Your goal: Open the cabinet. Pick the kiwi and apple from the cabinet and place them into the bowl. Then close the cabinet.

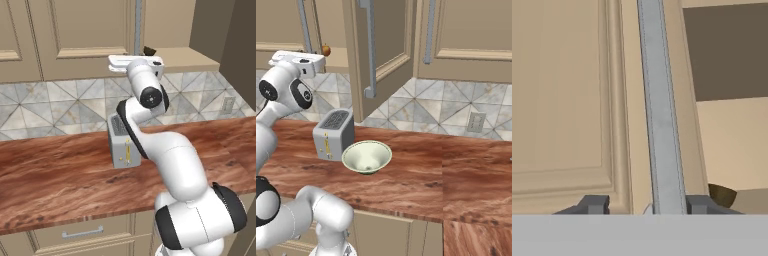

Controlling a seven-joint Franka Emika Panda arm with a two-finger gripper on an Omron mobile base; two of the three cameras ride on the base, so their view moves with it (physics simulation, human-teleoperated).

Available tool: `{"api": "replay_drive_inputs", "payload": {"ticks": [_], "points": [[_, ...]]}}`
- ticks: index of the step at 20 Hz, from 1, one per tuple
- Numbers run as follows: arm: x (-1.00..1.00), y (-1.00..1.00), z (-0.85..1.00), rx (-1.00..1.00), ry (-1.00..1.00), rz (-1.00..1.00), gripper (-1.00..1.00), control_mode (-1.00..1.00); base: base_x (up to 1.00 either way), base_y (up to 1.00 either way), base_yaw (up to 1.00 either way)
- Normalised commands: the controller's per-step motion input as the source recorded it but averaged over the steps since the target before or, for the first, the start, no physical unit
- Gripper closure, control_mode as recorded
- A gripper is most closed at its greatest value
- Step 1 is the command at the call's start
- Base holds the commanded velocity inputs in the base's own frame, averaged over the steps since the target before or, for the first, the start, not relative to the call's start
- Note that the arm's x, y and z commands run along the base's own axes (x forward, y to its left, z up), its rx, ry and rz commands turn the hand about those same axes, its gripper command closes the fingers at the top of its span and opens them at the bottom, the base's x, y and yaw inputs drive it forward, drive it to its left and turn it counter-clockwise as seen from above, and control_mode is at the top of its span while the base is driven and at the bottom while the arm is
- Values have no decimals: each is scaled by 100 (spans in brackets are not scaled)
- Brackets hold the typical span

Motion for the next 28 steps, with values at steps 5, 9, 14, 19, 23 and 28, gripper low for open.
{"api": "replay_drive_inputs", "payload": {"ticks": [5,9,14,19,23,28], "points": [[0,0,0,0,0,0,100,-100,0,0,0],[-4,0,0,0,0,0,100,-100,0,0,0],[-57,24,0,0,1,-1,100,-100,0,0,0],[-73,68,6,0,1,-9,100,-100,0,0,0],[-60,92,5,0,5,-13,100,-100,0,0,0],[-47,100,0,0,9,-16,100,-100,0,0,0]]}}
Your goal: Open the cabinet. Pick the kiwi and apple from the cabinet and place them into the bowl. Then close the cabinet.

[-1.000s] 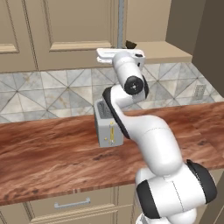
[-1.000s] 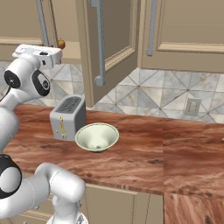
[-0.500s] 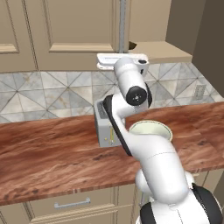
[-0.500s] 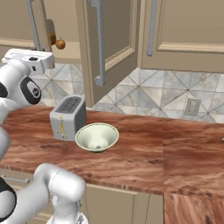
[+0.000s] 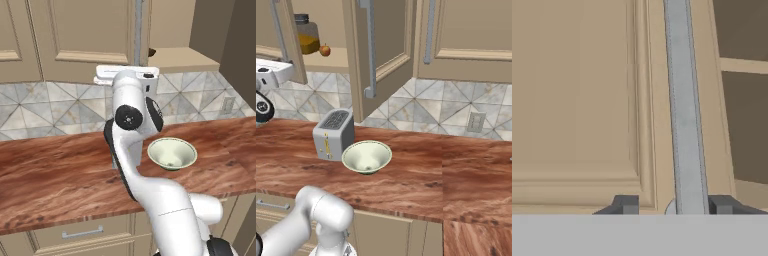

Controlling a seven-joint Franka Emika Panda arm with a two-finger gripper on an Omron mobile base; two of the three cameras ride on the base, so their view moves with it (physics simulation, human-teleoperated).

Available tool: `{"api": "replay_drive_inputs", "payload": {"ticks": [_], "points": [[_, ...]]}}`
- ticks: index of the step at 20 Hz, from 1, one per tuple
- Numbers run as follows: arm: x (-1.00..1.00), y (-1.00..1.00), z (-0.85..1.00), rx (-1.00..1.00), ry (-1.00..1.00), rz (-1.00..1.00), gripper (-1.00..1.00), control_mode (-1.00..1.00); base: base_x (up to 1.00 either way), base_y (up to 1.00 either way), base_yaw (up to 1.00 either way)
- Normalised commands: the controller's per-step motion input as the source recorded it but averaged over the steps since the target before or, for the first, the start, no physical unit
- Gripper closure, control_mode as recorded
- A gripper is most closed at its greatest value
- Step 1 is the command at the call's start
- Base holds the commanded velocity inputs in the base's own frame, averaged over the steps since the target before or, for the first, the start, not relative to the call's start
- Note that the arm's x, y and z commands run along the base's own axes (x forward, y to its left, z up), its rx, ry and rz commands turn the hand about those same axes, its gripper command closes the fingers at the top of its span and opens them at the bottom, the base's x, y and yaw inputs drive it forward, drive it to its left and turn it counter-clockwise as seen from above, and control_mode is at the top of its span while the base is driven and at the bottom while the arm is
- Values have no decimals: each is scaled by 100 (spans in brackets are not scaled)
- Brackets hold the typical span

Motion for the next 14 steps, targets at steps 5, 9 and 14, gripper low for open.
{"api": "replay_drive_inputs", "payload": {"ticks": [5,9,14], "points": [[-41,100,0,0,9,-16,100,-100,0,0,0],[-56,100,0,0,7,-16,100,-100,0,0,0],[-71,100,0,0,2,-13,100,-100,0,0,0]]}}
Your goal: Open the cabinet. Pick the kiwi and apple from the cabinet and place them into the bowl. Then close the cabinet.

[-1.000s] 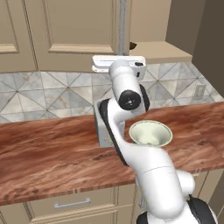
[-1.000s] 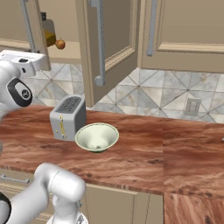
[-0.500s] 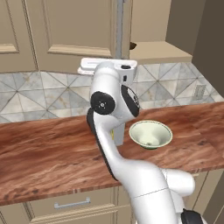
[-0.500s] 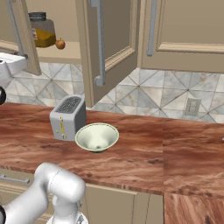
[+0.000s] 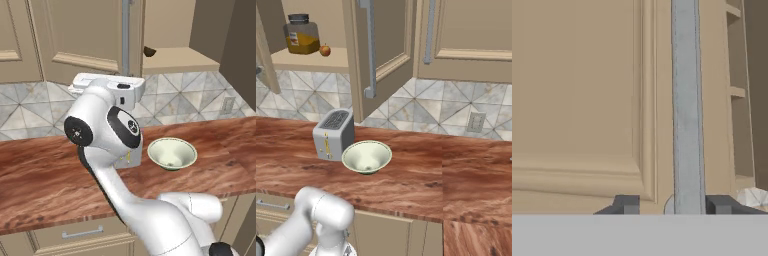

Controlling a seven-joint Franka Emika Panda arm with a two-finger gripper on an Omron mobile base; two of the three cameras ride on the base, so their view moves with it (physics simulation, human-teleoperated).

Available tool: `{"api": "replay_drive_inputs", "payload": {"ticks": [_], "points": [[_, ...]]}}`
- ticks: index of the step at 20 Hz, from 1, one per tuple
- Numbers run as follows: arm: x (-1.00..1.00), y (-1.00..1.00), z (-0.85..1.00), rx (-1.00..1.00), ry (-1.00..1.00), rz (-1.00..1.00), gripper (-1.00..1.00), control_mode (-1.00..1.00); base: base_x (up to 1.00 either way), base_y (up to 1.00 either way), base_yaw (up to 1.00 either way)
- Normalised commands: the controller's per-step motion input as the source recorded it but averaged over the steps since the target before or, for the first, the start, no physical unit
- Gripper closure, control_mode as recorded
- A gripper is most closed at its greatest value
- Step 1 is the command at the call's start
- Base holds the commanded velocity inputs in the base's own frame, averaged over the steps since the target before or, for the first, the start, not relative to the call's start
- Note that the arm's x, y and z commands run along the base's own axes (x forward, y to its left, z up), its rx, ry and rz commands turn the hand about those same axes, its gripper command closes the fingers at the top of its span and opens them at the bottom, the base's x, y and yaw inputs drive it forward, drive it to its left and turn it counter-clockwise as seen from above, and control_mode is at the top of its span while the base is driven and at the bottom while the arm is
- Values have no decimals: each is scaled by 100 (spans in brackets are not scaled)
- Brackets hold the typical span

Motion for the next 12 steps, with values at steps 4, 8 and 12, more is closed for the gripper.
{"api": "replay_drive_inputs", "payload": {"ticks": [4,8,12], "points": [[-58,100,0,-2,0,-12,100,-100,0,0,0],[-31,100,1,-8,0,-12,-100,-100,0,0,0],[-14,15,1,-3,-3,-1,-100,-100,0,0,0]]}}
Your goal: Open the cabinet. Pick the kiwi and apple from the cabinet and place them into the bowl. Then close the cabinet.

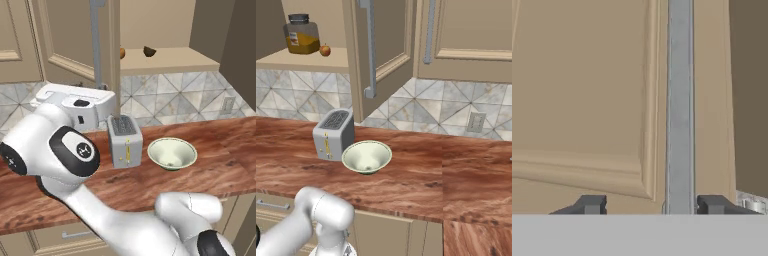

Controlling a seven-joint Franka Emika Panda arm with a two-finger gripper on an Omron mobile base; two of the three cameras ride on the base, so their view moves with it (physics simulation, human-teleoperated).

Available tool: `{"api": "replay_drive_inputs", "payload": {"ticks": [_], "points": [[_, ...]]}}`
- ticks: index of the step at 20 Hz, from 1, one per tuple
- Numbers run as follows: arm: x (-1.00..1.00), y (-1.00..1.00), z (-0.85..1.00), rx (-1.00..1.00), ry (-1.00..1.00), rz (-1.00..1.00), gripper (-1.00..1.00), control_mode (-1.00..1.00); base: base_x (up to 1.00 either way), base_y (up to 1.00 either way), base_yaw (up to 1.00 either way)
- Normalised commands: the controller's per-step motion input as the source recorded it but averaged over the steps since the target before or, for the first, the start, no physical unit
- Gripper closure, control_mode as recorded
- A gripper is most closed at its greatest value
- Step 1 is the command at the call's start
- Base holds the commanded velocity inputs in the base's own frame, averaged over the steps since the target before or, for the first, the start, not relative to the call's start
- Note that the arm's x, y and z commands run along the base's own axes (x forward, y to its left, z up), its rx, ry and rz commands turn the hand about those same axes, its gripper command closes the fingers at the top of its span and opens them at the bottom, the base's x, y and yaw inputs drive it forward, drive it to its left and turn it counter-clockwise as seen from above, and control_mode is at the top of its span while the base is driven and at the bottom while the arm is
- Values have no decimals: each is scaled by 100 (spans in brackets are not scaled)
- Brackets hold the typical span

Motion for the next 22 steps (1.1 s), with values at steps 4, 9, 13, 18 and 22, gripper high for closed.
{"api": "replay_drive_inputs", "payload": {"ticks": [4,9,13,18,22], "points": [[-89,-6,0,2,-10,0,-100,-100,0,0,0],[-90,-58,0,20,0,0,-100,-100,0,0,0],[-15,-100,0,42,8,13,-100,-100,0,0,0],[14,-100,0,29,2,28,-100,-100,0,0,0],[51,-89,-26,7,0,40,-100,-100,0,0,0]]}}
